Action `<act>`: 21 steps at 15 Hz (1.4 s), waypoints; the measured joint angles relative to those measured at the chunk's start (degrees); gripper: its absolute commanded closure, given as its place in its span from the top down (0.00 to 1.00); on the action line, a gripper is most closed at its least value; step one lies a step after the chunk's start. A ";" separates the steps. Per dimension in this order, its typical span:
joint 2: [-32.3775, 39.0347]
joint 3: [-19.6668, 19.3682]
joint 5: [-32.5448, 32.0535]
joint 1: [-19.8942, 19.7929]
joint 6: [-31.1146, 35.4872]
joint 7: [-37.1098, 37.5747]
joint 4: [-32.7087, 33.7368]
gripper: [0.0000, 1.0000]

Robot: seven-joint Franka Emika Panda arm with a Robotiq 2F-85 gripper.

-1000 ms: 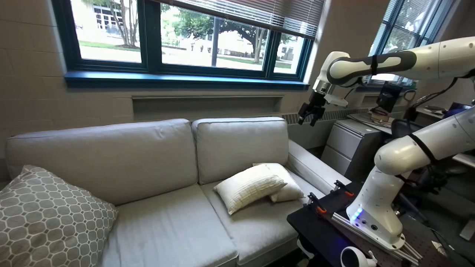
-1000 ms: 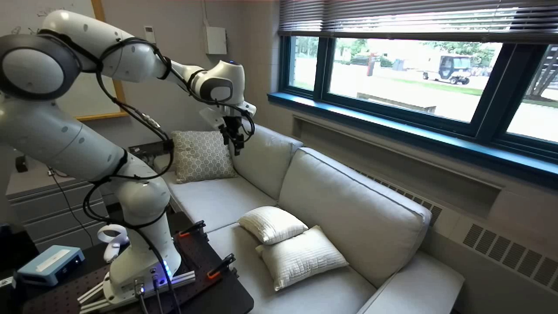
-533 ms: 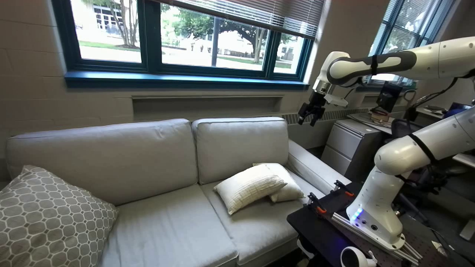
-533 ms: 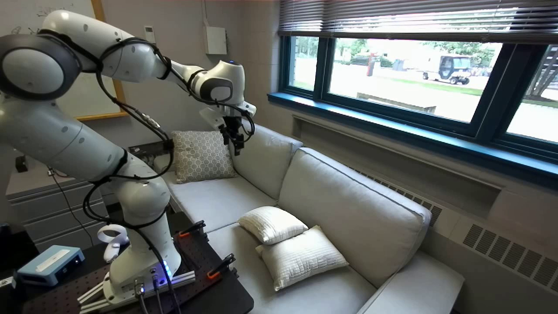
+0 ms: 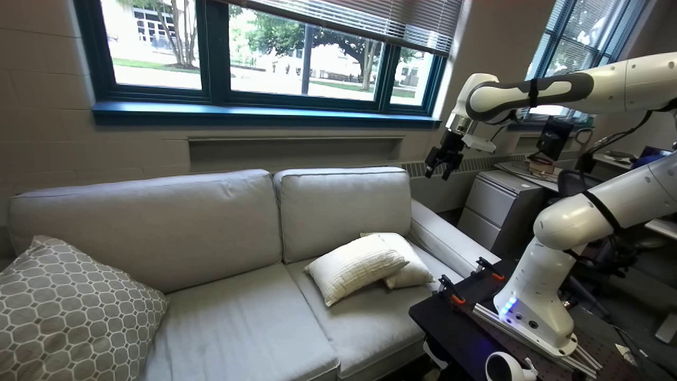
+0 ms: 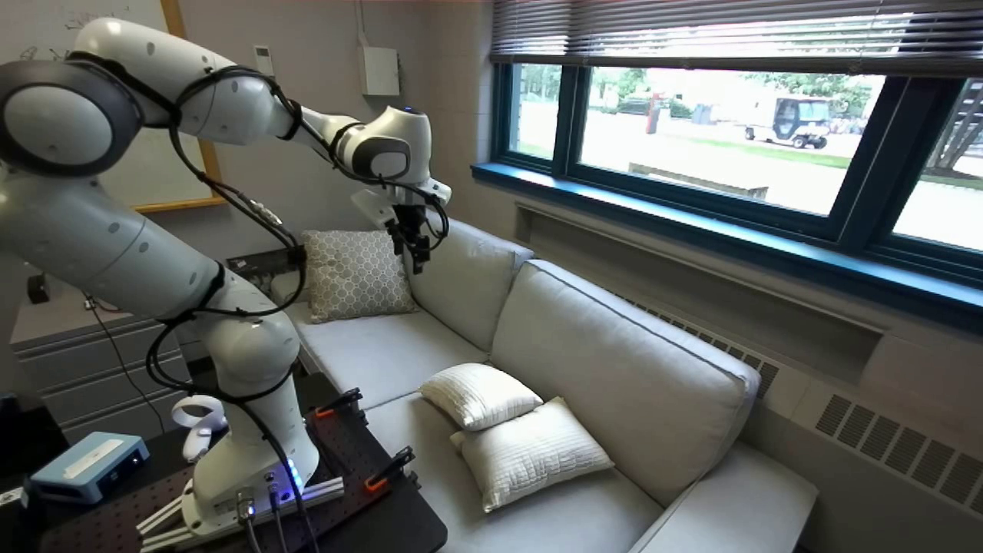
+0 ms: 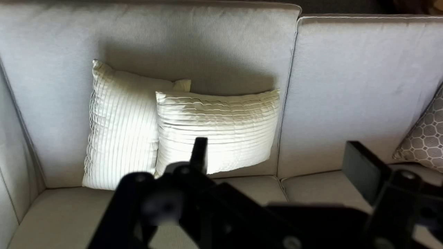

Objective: Arrange the two pillows neatly to the right

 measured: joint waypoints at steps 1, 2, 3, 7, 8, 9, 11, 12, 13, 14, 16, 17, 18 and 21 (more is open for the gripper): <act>0.00 0.00 0.00 0.00 0.00 0.00 0.00 1.00; 0.00 0.00 0.00 0.00 0.00 0.00 0.00 1.00; 0.04 0.00 0.00 -0.02 0.00 0.00 0.00 1.00; 1.57 0.00 -0.12 -0.39 2.74 0.00 0.03 1.00; 2.59 0.00 -0.29 -0.77 4.81 0.00 0.06 1.00; 3.88 0.00 -0.62 -1.27 7.24 0.00 0.11 1.00; 7.22 -0.38 -1.13 -2.36 12.13 -0.37 0.50 1.00; 9.35 -0.80 -1.37 -2.94 14.62 -0.60 0.90 1.00; 11.80 -1.37 -1.58 -3.58 16.92 -0.74 1.55 1.00; 14.64 -2.05 -1.70 -4.22 18.81 -0.94 2.54 1.00; 21.02 -3.48 -1.80 -5.32 21.23 -1.33 5.52 1.00; 24.53 -4.09 -1.81 -5.76 21.76 -1.47 7.53 1.00; 28.30 -4.67 -1.80 -6.13 21.87 -1.55 9.94 1.00; 39.52 -5.78 -1.78 -7.03 20.64 -1.55 18.31 1.00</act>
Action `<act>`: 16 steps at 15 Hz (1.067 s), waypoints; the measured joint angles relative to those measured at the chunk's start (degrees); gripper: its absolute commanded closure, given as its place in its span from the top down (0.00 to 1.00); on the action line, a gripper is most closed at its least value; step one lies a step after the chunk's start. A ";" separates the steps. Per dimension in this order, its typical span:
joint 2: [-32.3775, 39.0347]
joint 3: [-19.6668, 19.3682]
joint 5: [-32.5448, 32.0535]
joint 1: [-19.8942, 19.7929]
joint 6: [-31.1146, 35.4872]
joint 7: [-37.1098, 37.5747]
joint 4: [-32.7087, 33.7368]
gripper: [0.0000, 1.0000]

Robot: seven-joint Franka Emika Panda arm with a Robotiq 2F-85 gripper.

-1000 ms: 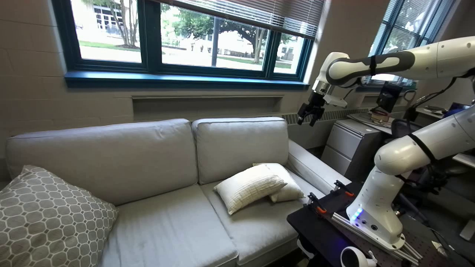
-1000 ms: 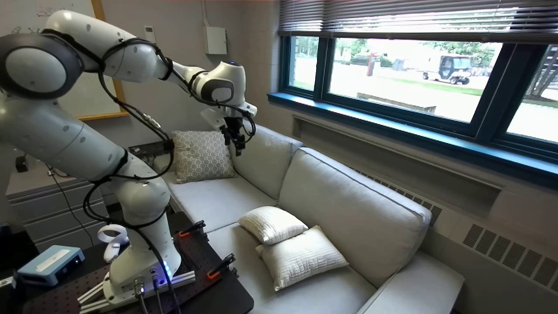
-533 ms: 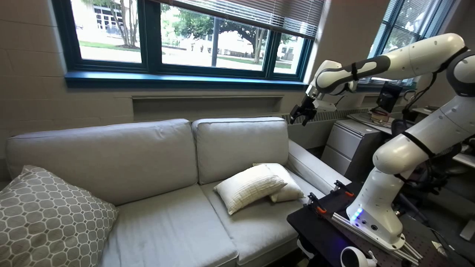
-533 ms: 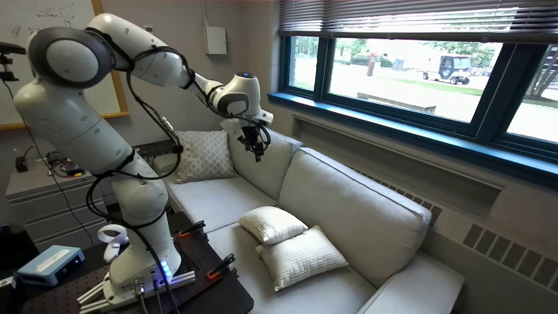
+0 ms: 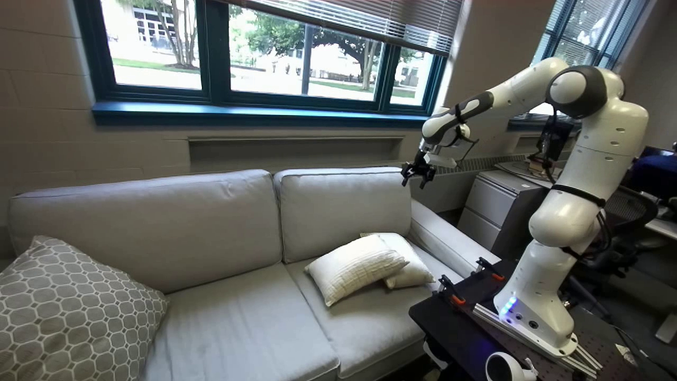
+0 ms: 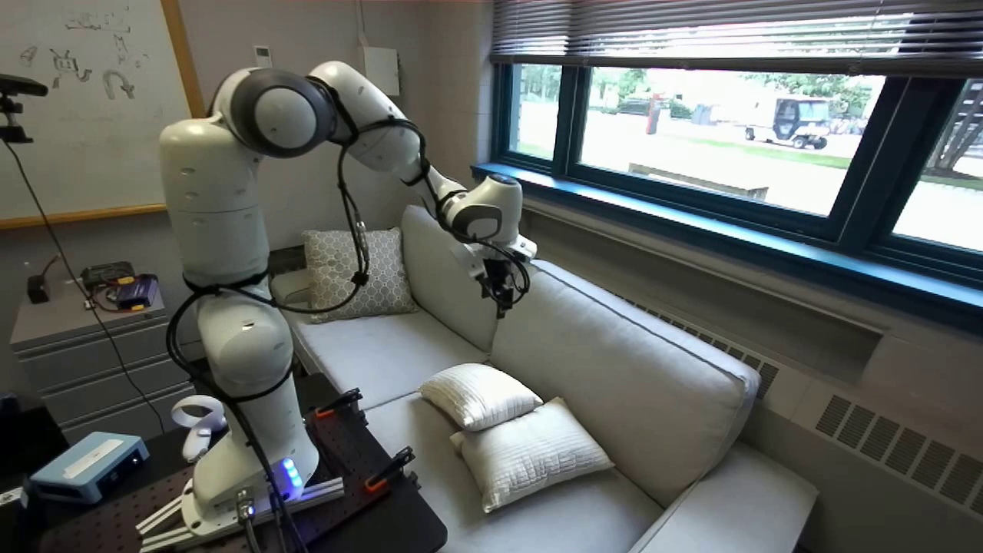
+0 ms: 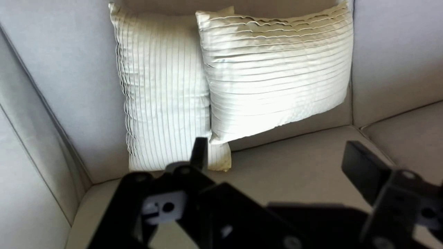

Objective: Arrange the two pillows neatly to the right

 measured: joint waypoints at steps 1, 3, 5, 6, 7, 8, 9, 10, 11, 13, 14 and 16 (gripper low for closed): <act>3.68 -0.20 -0.02 -0.39 -1.62 0.24 3.14 1.00; 8.81 -0.48 -0.02 -0.86 -3.34 0.27 7.62 1.00; 10.52 -0.49 -0.02 -0.98 -4.00 0.29 9.35 1.00; 10.53 -0.49 -0.02 -0.98 -4.18 0.30 9.56 1.00; 10.45 -0.49 -0.02 -0.98 -4.32 0.31 9.65 1.00; 10.35 -0.49 -0.02 -0.98 -4.42 0.31 9.70 1.00; 10.32 -0.49 -0.02 -0.98 -4.50 0.31 9.75 1.00; 10.35 -0.49 -0.02 -0.98 -4.46 0.30 9.73 1.00; 10.59 -0.48 -0.26 -0.95 -3.96 0.41 9.70 1.00; 12.19 -0.48 -0.63 -0.85 -2.16 1.14 9.91 1.00; 13.73 -0.48 -0.71 -0.84 -1.43 1.51 10.45 1.00; 18.31 -0.48 -0.71 -1.04 -0.61 1.60 12.96 1.00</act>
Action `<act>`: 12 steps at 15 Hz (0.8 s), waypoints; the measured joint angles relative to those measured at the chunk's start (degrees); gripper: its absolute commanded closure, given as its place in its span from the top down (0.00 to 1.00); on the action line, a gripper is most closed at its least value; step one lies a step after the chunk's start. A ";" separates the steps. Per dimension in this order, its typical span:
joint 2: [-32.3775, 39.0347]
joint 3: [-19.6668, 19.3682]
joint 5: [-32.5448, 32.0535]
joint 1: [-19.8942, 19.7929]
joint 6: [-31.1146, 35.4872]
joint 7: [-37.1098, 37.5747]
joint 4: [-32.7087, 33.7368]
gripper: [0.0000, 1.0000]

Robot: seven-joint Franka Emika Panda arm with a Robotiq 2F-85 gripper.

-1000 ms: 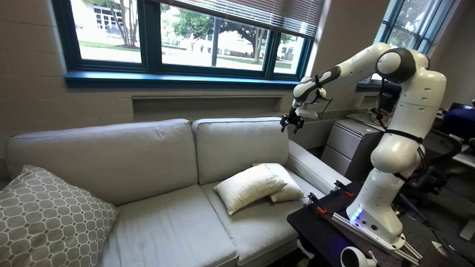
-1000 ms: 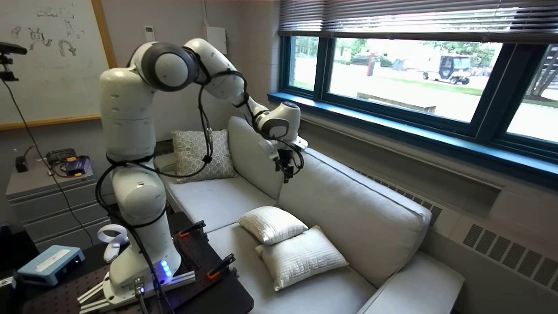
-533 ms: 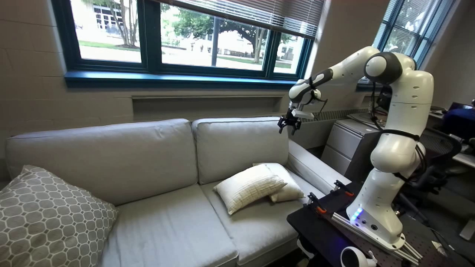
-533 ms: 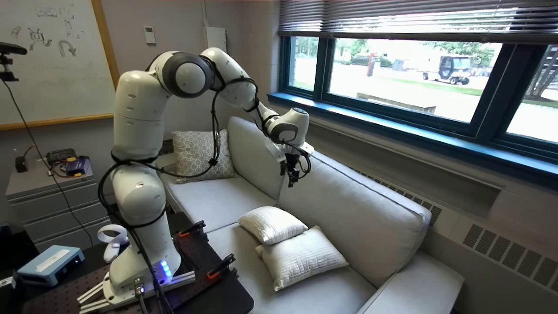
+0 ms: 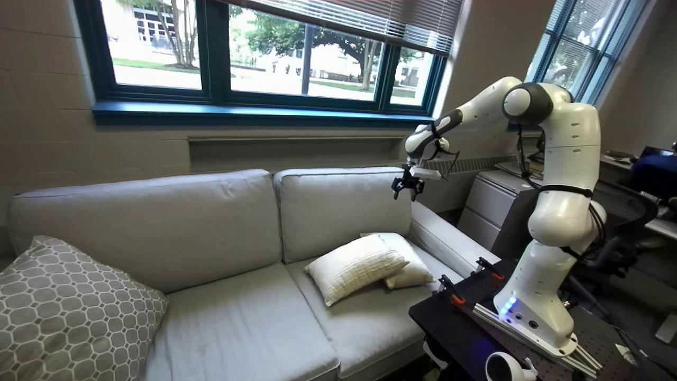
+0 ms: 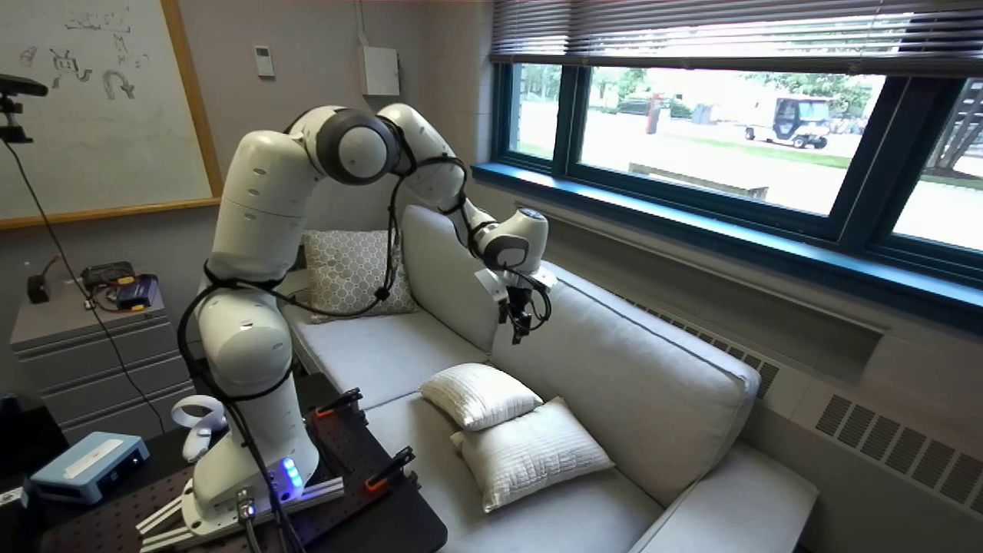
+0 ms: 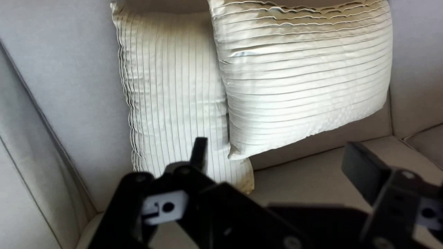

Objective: Arrange the two pillows neatly to the right

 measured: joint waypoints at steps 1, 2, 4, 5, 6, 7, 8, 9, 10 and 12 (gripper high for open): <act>2.78 -0.01 0.03 -0.26 0.05 -0.01 1.94 1.00; 5.88 0.00 0.12 -0.65 -0.12 -0.15 4.32 1.00; 12.13 0.06 0.40 -1.97 -2.09 -1.08 10.08 1.00; 15.04 0.18 0.68 -2.89 -3.85 -1.79 13.11 1.00; 17.91 0.40 1.22 -4.07 -6.12 -2.83 16.26 1.00; 20.53 0.57 1.91 -5.37 -8.51 -3.84 19.28 1.00; 23.00 0.71 2.79 -6.79 -11.02 -4.86 22.22 1.00; 25.44 0.91 3.90 -8.46 -13.84 -6.06 25.24 1.00; 27.68 1.11 4.99 -10.19 -16.68 -7.19 28.12 1.00; 31.94 1.52 6.94 -13.91 -23.28 -9.79 33.93 1.00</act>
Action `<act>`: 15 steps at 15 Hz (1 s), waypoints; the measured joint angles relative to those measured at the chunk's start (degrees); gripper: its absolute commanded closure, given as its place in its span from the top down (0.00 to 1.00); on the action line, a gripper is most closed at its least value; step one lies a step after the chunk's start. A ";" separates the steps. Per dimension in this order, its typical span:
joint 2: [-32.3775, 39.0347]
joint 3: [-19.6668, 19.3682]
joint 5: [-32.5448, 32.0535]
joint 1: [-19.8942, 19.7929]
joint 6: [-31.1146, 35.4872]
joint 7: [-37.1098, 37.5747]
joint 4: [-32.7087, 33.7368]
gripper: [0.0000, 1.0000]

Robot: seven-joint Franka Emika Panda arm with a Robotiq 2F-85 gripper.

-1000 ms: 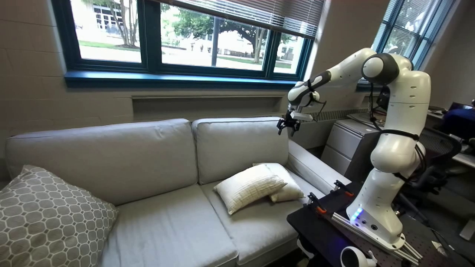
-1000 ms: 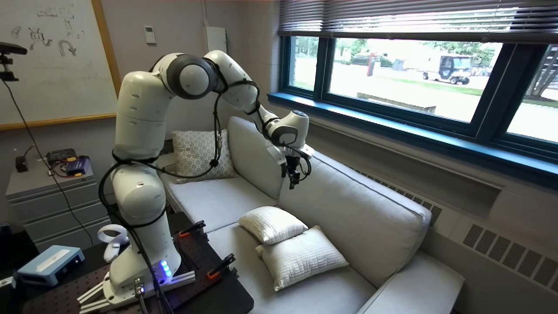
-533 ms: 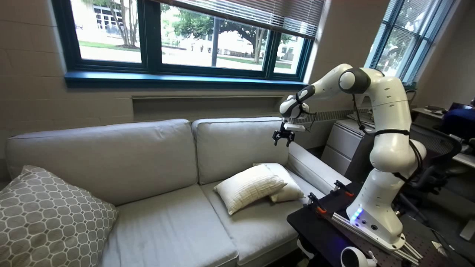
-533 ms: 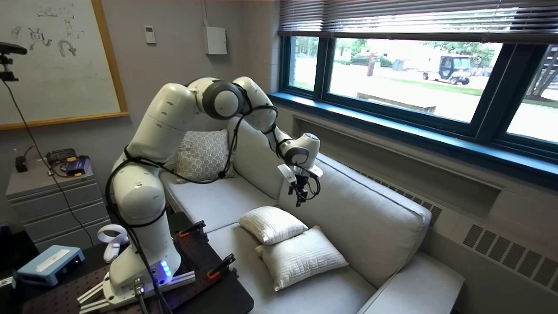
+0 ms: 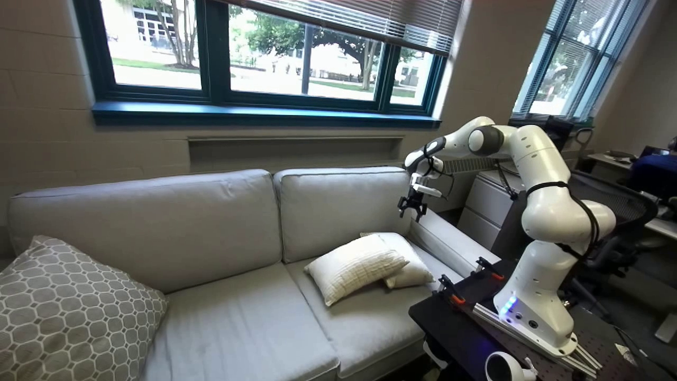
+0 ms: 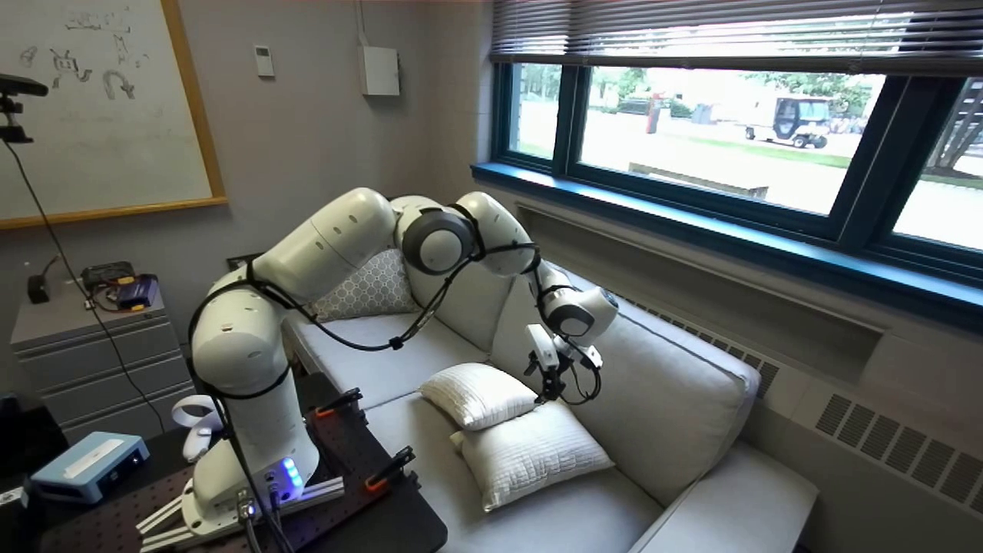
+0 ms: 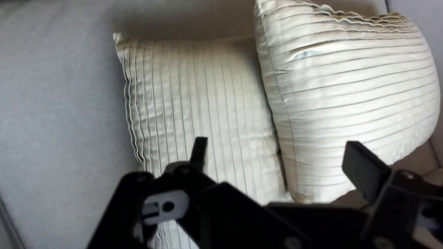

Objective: Arrange the two pillows neatly to the right

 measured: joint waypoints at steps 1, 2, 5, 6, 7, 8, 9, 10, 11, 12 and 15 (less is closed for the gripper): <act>1.76 0.24 0.54 -1.68 -2.70 -1.05 2.57 1.00; 2.88 0.47 0.78 -2.78 -3.87 -1.56 4.16 1.00; 3.86 0.86 0.96 -3.15 -4.82 -1.73 5.80 1.00; 3.86 0.99 0.96 -2.92 -4.84 -1.73 5.90 1.00; 3.87 1.05 0.97 -2.72 -4.85 -1.73 5.97 1.00; 3.88 1.02 0.96 -2.58 -4.79 -1.72 5.95 1.00; 3.94 0.96 0.94 -2.49 -4.76 -1.72 5.95 1.00; 4.09 0.93 0.94 -2.44 -4.76 -1.67 6.07 1.00; 4.53 0.92 0.94 -2.39 -4.95 -1.57 6.59 1.00; 5.39 0.91 0.94 -2.38 -5.55 -1.47 7.71 1.00; 10.25 1.24 1.83 -3.19 -12.67 -1.65 14.35 1.00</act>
